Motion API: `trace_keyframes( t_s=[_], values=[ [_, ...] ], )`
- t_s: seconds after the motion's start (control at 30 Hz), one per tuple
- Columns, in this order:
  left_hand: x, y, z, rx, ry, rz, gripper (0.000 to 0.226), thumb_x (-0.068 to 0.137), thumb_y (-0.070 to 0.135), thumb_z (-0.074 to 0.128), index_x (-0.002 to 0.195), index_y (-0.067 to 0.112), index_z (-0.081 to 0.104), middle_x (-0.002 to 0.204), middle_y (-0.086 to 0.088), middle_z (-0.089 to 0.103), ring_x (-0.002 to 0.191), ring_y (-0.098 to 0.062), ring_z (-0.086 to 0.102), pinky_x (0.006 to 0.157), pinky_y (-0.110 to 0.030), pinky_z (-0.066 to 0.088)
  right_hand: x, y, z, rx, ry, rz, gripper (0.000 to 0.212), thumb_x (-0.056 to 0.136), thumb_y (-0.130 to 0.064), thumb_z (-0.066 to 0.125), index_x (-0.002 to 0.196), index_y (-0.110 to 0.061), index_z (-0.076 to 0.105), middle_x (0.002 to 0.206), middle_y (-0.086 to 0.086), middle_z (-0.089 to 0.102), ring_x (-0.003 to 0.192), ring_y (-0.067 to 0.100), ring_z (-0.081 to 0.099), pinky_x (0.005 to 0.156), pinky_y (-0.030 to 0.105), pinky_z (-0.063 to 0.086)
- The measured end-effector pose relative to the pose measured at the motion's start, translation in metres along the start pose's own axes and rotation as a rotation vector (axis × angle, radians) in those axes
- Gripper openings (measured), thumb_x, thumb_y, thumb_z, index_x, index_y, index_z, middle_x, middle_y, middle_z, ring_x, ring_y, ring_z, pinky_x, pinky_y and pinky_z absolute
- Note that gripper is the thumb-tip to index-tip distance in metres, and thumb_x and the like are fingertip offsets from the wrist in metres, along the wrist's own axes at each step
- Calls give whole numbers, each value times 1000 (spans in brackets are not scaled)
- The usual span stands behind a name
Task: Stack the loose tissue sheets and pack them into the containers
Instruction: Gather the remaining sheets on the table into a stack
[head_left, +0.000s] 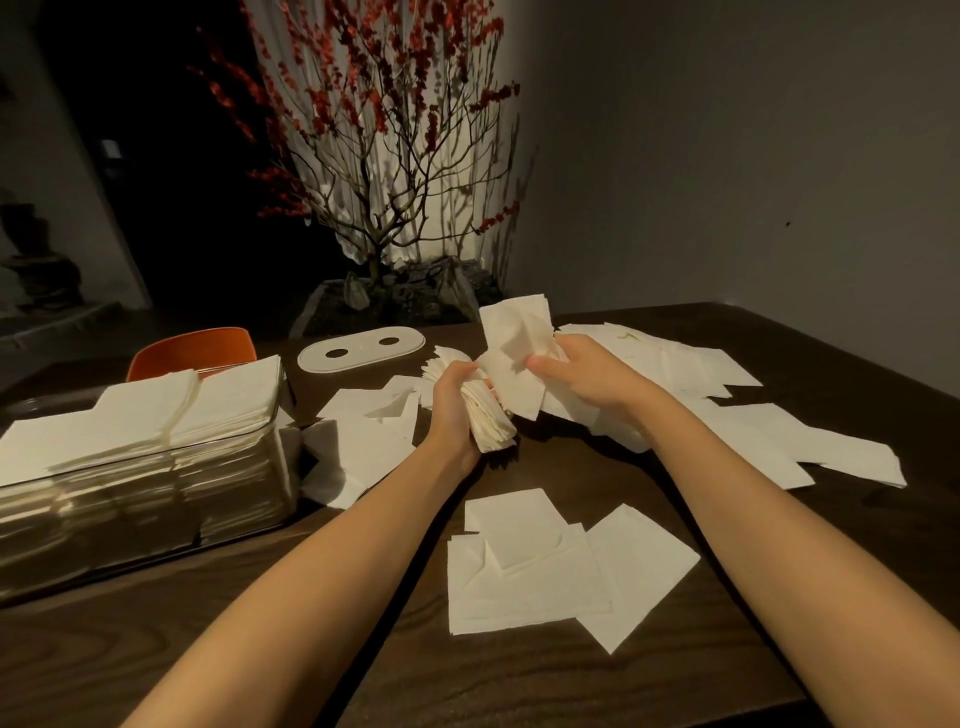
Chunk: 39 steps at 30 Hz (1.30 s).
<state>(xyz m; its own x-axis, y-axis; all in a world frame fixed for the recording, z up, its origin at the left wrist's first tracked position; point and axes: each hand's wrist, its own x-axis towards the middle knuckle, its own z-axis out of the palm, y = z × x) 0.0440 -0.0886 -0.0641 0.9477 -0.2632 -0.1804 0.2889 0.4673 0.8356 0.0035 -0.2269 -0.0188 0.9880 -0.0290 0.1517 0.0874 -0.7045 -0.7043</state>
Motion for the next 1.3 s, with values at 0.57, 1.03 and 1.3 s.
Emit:
trace_keyframes(
  t_s=[0.57,1.03,1.3],
  values=[
    [-12,8,12,116,200,-23,22,93,33,52,108,18,48,109,-9,60,101,-22,60,95,-38,49,-7,15,15,1146,70,483,33,94,-11,57,120,-25,43,110,13,60,105,32,59,92,50,51],
    [-7,2,8,914,185,674,56,97,20,54,147,15,29,146,-6,41,132,-22,42,111,-39,36,-13,3,16,703,-51,385,28,96,-16,54,120,-23,42,101,4,55,91,20,55,67,32,46],
    [-6,11,1,1112,254,881,69,83,17,66,144,14,33,138,-7,45,129,-24,41,109,-41,36,-16,0,14,687,-46,368,20,96,-11,52,113,-20,46,96,4,55,86,19,53,66,30,44]
  ],
)
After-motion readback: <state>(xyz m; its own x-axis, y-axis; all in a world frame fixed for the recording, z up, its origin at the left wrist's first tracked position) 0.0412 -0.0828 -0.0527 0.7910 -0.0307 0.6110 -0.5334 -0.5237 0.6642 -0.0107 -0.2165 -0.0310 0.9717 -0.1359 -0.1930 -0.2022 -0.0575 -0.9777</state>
